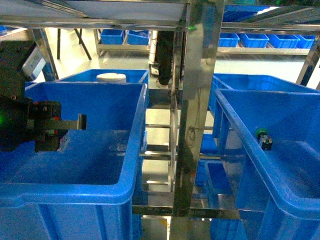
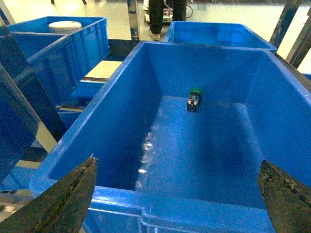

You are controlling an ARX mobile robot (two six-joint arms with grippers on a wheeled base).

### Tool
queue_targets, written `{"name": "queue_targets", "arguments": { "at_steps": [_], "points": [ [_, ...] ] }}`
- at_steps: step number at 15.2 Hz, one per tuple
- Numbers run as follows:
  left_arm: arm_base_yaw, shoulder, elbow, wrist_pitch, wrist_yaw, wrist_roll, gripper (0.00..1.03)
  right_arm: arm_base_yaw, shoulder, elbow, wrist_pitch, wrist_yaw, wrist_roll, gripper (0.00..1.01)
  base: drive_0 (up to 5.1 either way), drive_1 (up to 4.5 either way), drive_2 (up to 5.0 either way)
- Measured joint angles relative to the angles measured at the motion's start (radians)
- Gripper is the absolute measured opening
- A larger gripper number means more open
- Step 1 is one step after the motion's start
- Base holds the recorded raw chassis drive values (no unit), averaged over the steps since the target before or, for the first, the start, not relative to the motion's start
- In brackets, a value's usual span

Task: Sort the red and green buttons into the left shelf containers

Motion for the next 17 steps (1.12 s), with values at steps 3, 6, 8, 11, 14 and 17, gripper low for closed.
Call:
{"name": "queue_targets", "arguments": {
  "at_steps": [3, 6, 8, 11, 14, 17],
  "points": [
    [0.061, 0.164, 0.078, -0.021, 0.043, -0.002, 0.26, 0.0, 0.0, 0.0, 0.0, 0.0, 0.0, 0.98, 0.0, 0.0, 0.0],
    [0.107, 0.27, 0.173, -0.074, 0.093, -0.013, 0.26, 0.0, 0.0, 0.0, 0.0, 0.0, 0.0, 0.98, 0.0, 0.0, 0.0],
    [0.121, 0.288, 0.188, -0.086, 0.101, -0.032, 0.4, 0.0, 0.0, 0.0, 0.0, 0.0, 0.0, 0.98, 0.0, 0.0, 0.0],
    [0.122, 0.288, 0.198, -0.078, 0.105, -0.036, 0.67, 0.0, 0.0, 0.0, 0.0, 0.0, 0.0, 0.98, 0.0, 0.0, 0.0],
    [0.127, 0.27, 0.193, -0.084, 0.133, -0.063, 1.0, 0.0, 0.0, 0.0, 0.0, 0.0, 0.0, 0.98, 0.0, 0.0, 0.0],
    [0.14, 0.148, 0.129, -0.075, 0.162, -0.09, 0.98, 0.0, 0.0, 0.0, 0.0, 0.0, 0.0, 0.98, 0.0, 0.0, 0.0]
  ]
}}
